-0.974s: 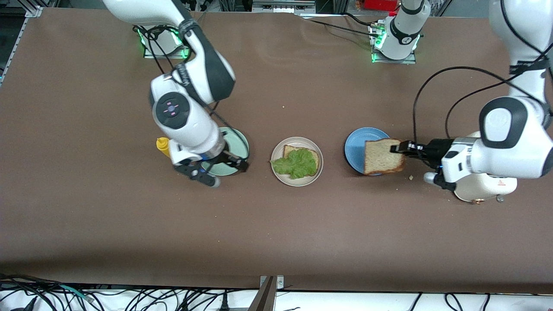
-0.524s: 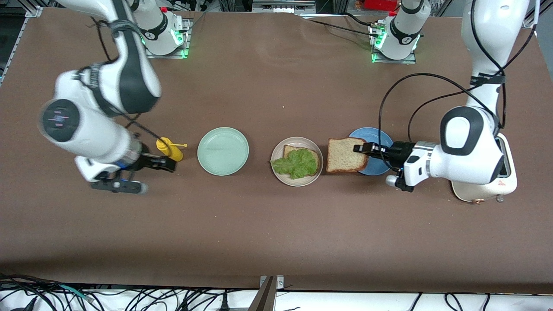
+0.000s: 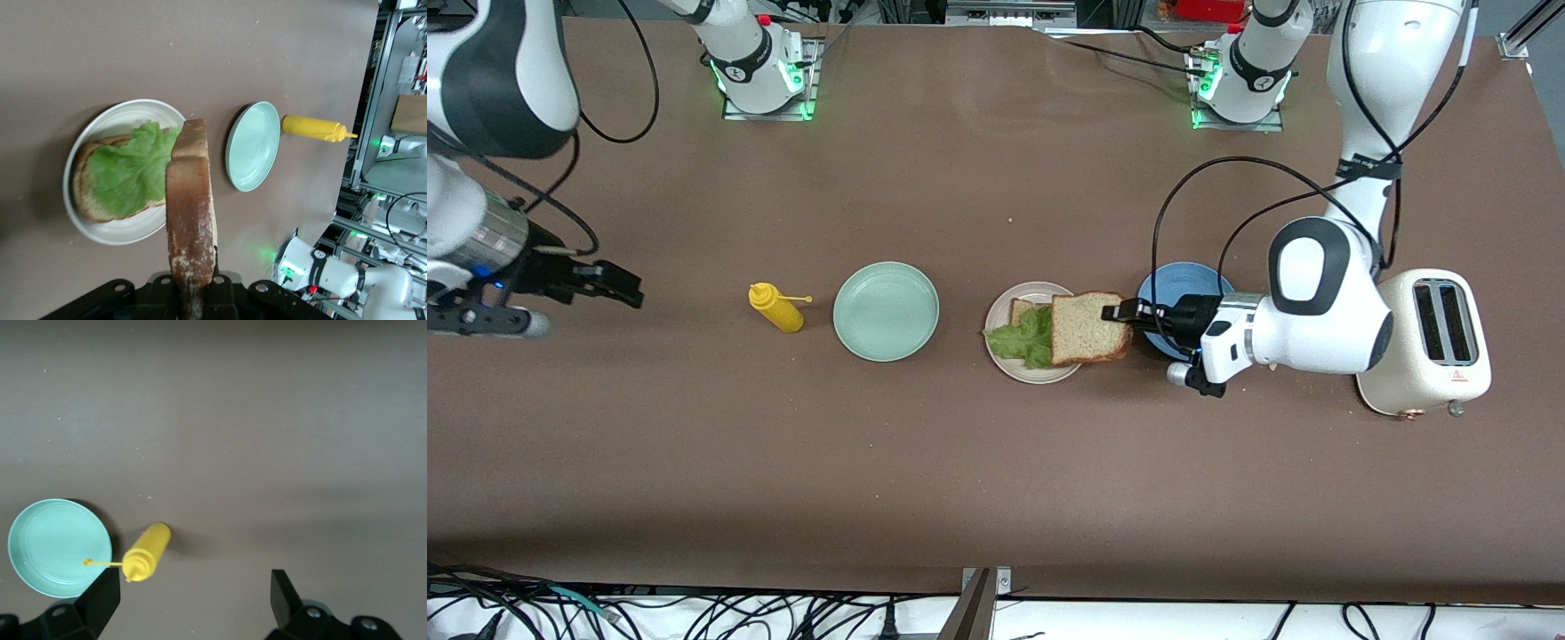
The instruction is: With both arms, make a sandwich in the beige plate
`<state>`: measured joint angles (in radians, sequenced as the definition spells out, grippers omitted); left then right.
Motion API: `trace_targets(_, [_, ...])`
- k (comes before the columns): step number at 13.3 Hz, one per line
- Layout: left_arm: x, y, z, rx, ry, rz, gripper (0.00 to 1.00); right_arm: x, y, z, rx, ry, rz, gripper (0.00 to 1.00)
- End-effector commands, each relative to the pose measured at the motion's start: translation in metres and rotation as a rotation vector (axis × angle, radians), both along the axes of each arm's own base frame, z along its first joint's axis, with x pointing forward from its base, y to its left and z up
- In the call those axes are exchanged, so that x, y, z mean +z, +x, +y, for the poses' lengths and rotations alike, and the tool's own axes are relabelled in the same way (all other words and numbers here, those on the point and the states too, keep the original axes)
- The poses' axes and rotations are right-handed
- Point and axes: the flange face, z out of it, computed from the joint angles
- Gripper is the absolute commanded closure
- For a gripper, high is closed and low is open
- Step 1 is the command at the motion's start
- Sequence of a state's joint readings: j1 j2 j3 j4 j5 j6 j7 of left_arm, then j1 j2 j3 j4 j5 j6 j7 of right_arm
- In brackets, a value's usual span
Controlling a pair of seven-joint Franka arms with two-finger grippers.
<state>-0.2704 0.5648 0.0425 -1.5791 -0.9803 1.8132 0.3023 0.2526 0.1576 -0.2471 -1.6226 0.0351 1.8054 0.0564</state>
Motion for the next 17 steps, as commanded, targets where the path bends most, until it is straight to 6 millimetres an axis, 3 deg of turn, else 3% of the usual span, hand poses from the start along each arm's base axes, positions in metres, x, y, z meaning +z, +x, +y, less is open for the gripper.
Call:
trace_targets(1, [-0.010,-0.004,-0.021,0.046,-0.026,0.000,1.00,0.021,-0.035,-0.015,0.013,-0.002,-0.022,0.00])
trace_targets(4, [-0.019,-0.011,-0.031,0.051,-0.032,0.017,1.00,0.027,-0.064,-0.027,-0.008,0.004,0.025,0.00])
trace_targets(6, [-0.027,-0.016,-0.043,0.038,-0.024,0.024,1.00,0.010,-0.087,-0.031,-0.012,0.008,0.084,0.00])
trace_targets(8, [-0.032,-0.020,-0.050,0.029,-0.018,0.033,1.00,0.024,-0.076,-0.038,0.005,0.003,0.060,0.00])
trace_targets(11, [-0.034,-0.025,-0.057,0.025,-0.013,0.048,1.00,0.041,-0.074,-0.023,0.038,-0.051,0.050,0.00])
trace_targets(14, [-0.048,-0.032,-0.073,0.032,0.014,0.039,1.00,0.048,-0.073,-0.010,0.003,-0.012,0.041,0.00])
trace_targets(17, [-0.059,-0.039,-0.078,0.028,0.028,0.049,1.00,0.056,-0.067,-0.015,0.004,-0.004,0.032,0.00])
